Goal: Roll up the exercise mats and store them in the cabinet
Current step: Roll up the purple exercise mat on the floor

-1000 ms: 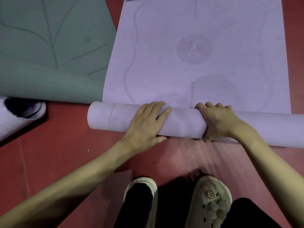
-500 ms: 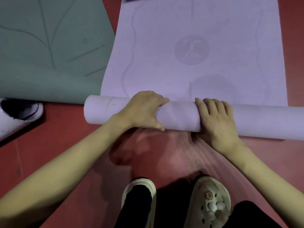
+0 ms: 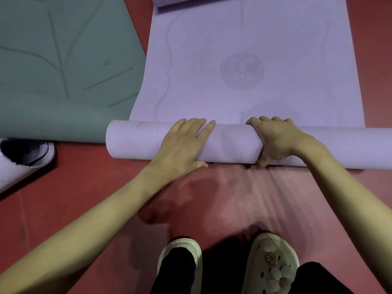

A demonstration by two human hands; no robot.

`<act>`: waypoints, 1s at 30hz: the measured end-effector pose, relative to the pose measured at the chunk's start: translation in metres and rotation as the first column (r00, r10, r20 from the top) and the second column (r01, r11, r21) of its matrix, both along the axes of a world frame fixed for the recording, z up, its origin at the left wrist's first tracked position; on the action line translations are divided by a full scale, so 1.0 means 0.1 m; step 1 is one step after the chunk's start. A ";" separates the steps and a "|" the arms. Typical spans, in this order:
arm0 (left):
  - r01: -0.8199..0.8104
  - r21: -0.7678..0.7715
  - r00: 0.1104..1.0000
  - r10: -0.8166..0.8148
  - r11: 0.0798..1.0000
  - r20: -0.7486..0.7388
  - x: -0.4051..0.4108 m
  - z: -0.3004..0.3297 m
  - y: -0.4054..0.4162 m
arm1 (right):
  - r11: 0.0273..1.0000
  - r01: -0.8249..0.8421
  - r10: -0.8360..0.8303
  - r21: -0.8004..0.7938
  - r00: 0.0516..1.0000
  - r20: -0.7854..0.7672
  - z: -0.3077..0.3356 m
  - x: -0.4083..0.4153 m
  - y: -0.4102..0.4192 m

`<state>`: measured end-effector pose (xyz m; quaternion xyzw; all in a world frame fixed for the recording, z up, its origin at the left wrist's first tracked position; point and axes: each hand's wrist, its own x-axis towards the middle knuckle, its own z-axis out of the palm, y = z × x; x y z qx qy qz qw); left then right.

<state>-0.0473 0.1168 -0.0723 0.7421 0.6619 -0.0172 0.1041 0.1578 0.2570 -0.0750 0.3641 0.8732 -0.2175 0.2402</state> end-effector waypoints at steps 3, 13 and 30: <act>-0.007 -0.047 0.996 0.011 0.999 0.089 -0.07 -0.01 0.10 | 1.000 -0.002 0.002 -0.014 1.000 -0.004 0.01 -0.01 0.02; 0.001 -0.273 0.988 0.041 0.962 0.150 -0.23 0.18 0.54 | 0.897 0.090 0.065 0.432 0.941 -0.332 -0.26 0.25 -0.34; 0.035 0.047 0.992 -0.029 0.998 -0.124 -0.13 0.00 0.45 | 0.991 -0.029 0.042 0.133 0.994 -0.096 -0.05 -0.06 0.32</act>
